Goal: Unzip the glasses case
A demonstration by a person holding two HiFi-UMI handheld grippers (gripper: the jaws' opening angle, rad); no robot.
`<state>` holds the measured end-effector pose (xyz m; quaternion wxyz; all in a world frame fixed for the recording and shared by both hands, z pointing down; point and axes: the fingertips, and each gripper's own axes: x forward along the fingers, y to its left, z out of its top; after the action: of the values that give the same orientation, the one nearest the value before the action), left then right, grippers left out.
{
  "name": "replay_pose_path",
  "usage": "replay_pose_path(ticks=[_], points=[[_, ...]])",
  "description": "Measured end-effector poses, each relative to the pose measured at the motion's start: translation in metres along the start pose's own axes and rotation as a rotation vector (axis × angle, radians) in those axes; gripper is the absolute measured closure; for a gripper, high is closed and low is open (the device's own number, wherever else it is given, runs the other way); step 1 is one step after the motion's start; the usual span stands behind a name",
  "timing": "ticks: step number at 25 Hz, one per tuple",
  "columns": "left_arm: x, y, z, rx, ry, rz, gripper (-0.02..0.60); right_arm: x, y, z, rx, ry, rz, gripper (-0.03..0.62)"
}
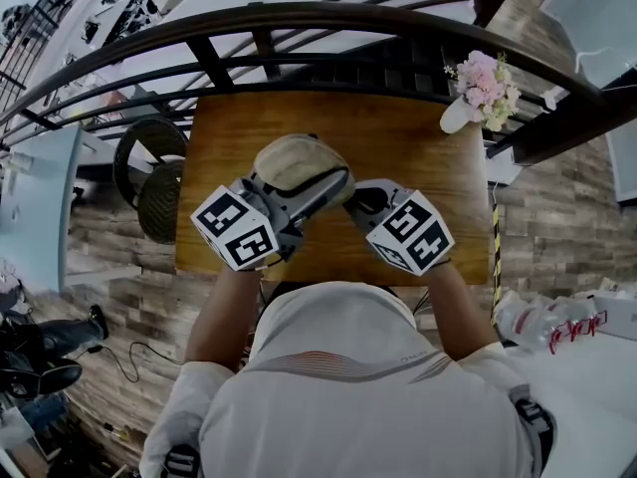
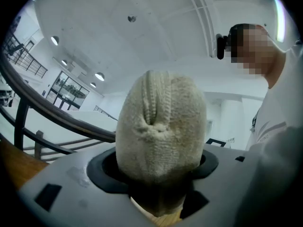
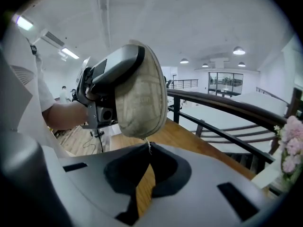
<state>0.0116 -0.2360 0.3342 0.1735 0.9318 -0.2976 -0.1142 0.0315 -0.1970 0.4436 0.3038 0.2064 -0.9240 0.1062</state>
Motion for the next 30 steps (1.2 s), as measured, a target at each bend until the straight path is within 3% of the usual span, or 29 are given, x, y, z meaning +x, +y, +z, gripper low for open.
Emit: replay_pose_path(ticks=[4,8,10,26,30], points=[[-0.008,0.012,0.000,-0.063,-0.028,0.061,0.259,0.001,-0.003,-0.008,-0.062,0.041,-0.057,0.545],[-0.015,0.022,0.002,-0.109,-0.048,0.077,0.259,0.002,-0.003,-0.008,-0.047,0.034,-0.031,0.542],[-0.016,0.024,0.004,-0.109,-0.055,0.081,0.259,0.003,-0.001,-0.007,-0.044,0.032,-0.015,0.478],[-0.012,0.023,0.002,-0.093,-0.052,0.084,0.259,0.010,0.022,-0.004,-0.015,0.023,0.118,0.399],[-0.012,0.021,-0.001,-0.115,-0.045,0.073,0.259,0.010,0.015,-0.004,0.029,-0.001,0.096,0.393]])
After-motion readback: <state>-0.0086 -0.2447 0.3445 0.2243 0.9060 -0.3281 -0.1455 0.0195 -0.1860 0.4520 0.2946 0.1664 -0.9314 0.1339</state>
